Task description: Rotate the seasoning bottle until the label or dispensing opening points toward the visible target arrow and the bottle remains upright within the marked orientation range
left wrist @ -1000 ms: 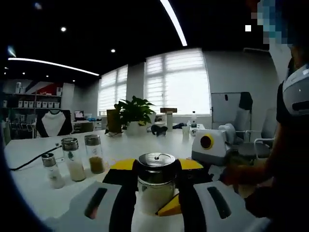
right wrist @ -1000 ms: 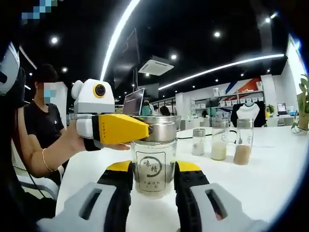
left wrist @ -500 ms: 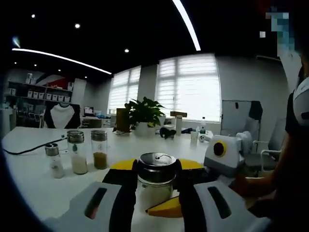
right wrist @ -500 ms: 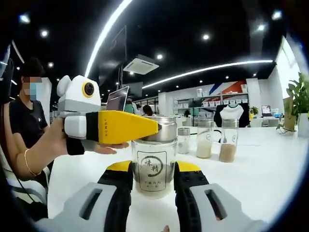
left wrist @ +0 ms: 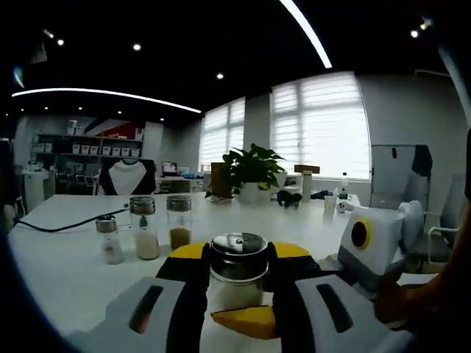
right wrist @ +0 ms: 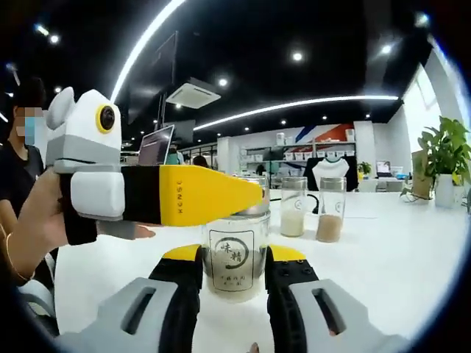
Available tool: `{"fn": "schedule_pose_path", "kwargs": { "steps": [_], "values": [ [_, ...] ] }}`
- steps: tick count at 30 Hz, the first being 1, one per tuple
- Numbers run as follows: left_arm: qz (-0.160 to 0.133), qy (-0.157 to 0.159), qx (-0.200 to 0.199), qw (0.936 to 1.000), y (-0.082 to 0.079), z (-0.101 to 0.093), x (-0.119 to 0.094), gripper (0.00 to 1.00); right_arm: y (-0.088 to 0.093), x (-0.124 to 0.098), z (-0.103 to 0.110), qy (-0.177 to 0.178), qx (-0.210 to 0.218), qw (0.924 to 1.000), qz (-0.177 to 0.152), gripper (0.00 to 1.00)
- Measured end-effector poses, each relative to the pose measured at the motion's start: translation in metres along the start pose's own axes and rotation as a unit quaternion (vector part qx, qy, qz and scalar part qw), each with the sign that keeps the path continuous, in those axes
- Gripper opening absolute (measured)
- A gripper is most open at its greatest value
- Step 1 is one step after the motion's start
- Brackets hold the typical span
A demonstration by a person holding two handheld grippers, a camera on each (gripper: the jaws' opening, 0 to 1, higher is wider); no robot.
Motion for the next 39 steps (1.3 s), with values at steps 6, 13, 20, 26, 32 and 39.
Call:
{"fn": "schedule_pose_path", "kwargs": {
  "steps": [6,13,20,26,32,39],
  "values": [
    [-0.034,-0.033,-0.036,0.9983,-0.004,0.002,0.002,0.34,-0.003,0.001,-0.004,0.031,-0.027,0.9991,-0.010,0.30],
    [-0.041,-0.083,-0.027,0.9954,-0.002,0.001,0.002,0.35,-0.001,0.003,-0.003,0.041,-0.018,0.9989,-0.012,0.30],
    [-0.046,-0.125,-0.011,0.9910,0.002,0.002,0.001,0.35,0.002,0.003,0.000,0.046,-0.017,0.9987,-0.010,0.30],
    [-0.060,-0.180,0.003,0.9818,0.000,0.005,-0.007,0.35,0.000,0.005,0.008,0.043,-0.018,0.9988,-0.012,0.30],
    [-0.057,-0.188,0.020,0.9802,0.000,0.008,-0.010,0.35,0.000,0.007,0.011,0.036,-0.012,0.9992,-0.010,0.31],
    [-0.029,-0.187,0.038,0.9812,0.007,0.009,-0.009,0.35,0.007,0.009,0.012,0.026,-0.006,0.9996,0.006,0.31]
  ]
}}
Point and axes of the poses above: the point that each gripper's makers call its tool centre point, and the gripper's own axes: x roughly forward along the fingers, z roughly to its left, y roughly out of its underside, the point moved 2 cm from there along -x, roughly backward along the fingers, and after that the axes turned 5 degrees about -x, right-handed, at the moved point
